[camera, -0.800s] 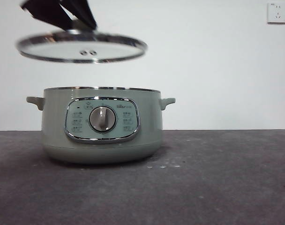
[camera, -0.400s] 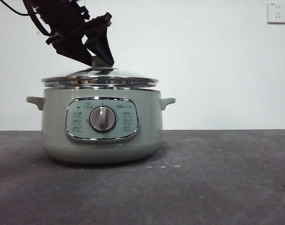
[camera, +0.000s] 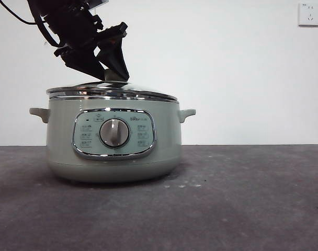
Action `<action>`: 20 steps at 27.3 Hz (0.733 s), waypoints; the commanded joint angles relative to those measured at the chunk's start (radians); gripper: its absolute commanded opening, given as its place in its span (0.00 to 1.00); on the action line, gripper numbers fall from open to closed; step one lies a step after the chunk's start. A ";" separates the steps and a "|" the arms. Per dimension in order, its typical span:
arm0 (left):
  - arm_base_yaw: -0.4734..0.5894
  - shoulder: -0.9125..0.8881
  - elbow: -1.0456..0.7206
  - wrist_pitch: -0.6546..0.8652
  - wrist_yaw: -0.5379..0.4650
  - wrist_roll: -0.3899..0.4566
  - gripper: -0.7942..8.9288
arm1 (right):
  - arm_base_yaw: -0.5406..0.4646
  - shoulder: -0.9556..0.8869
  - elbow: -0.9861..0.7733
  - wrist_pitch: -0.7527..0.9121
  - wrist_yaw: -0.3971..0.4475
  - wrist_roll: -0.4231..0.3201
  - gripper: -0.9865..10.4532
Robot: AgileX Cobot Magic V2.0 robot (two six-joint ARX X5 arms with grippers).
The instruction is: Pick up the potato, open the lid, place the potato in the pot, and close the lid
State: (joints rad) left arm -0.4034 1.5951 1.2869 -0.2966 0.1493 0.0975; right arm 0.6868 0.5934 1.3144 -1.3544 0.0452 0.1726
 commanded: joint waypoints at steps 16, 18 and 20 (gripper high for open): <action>-0.003 0.013 0.010 0.011 0.007 0.004 0.07 | 0.001 -0.002 -0.008 -0.024 0.001 0.008 0.52; -0.003 0.013 0.010 -0.016 0.007 0.004 0.08 | 0.001 -0.002 -0.008 -0.024 0.000 0.008 0.52; -0.003 0.013 0.010 -0.031 0.007 0.003 0.12 | 0.001 -0.002 -0.008 -0.024 0.001 0.008 0.52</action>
State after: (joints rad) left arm -0.4042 1.6066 1.2945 -0.3119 0.1513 0.0967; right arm 0.6868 0.5934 1.3144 -1.3544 0.0452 0.1726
